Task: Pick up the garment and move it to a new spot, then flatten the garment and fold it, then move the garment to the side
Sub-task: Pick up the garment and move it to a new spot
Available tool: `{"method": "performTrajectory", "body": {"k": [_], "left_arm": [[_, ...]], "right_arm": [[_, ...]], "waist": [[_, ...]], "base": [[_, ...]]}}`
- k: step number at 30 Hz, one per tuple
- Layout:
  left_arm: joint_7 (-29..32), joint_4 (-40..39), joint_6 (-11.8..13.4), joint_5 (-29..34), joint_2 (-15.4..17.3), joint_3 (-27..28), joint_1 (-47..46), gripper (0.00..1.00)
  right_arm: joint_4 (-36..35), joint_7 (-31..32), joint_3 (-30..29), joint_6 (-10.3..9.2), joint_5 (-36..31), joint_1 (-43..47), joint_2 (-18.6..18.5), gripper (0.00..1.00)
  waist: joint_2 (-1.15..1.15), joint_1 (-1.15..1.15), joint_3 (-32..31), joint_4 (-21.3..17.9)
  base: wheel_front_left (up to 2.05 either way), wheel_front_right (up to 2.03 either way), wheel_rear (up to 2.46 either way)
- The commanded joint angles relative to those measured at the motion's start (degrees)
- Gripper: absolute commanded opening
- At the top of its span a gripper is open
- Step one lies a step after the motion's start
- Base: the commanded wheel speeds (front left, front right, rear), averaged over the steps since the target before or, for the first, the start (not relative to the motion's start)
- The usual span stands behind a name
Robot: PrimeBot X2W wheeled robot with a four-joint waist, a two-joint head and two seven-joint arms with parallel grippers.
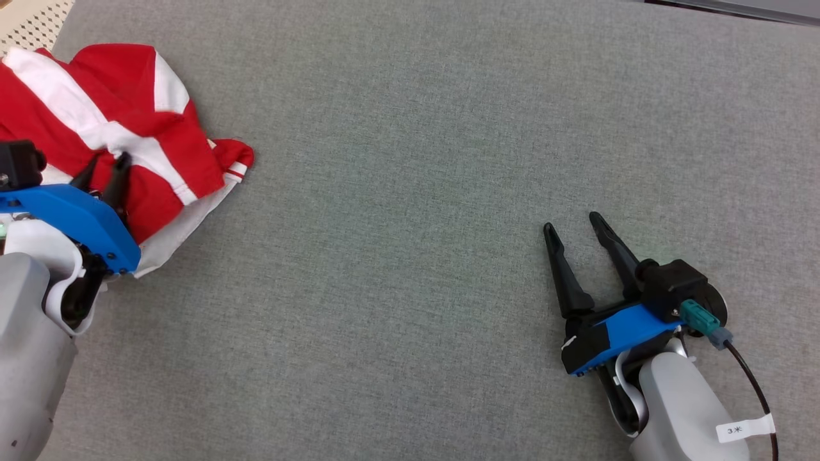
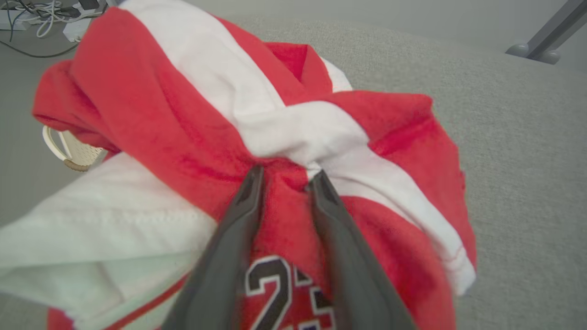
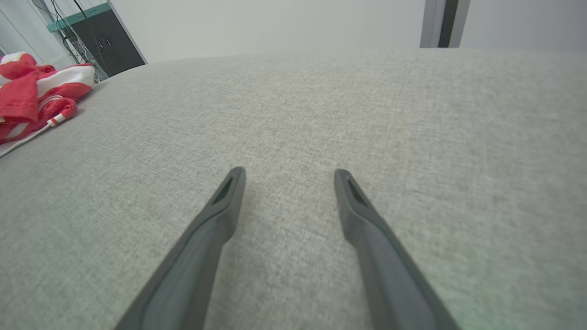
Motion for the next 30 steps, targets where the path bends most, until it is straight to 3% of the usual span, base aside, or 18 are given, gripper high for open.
{"method": "performTrajectory", "body": {"k": [1, 5, 11, 18, 29, 30], "left_arm": [[-1.0, 0.5, 0.0, 0.0, 0.1, -0.6, -1.2, 0.0], [-4.8, 0.7, 0.0, -0.2, 0.4, -2.2, -3.1, 0.0], [-13.0, -5.1, 0.0, 1.2, 1.5, -5.3, -7.8, 0.0], [-15.4, -15.3, 0.0, 2.9, -0.3, -7.2, -12.2, 0.0], [-15.6, -26.3, 0.2, 3.0, -8.5, -7.3, -6.9, 0.0], [-15.5, -27.0, 0.6, 2.8, -11.5, -6.9, -4.6, 0.0]], "right_arm": [[5.5, 1.5, -2.8, -0.75, 0.9, 4.2, -3.6, 1.0], [4.6, 1.3, -2.0, -0.73, 1.6, 4.3, -3.1, 1.0], [3.4, 1.0, 0.1, -0.44, 4.4, 5.1, -2.1, 1.0], [2.8, 0.8, 0.1, -0.42, 8.0, 8.7, -2.1, 1.0], [1.7, 0.8, -0.2, -0.41, 9.6, 13.0, -2.1, 1.0], [1.5, 0.8, -0.2, -0.41, 9.7, 13.4, -2.1, 1.0]], "waist": [[0.0, 0.0, -0.3, 0.0], [0.0, 0.0, -2.4, 0.3], [0.0, 0.0, -8.1, -0.4], [0.0, 0.0, -15.7, -4.1], [0.0, 0.0, -20.6, -13.5], [0.0, 0.0, -20.5, -15.1]], "base": [[0.0, 0.0, 0.0], [0.0, 0.0, 0.0], [0.0, 0.0, 0.0], [0.0, 0.0, 0.0], [0.0, 0.0, 0.0], [0.0, 0.0, 0.0]]}}
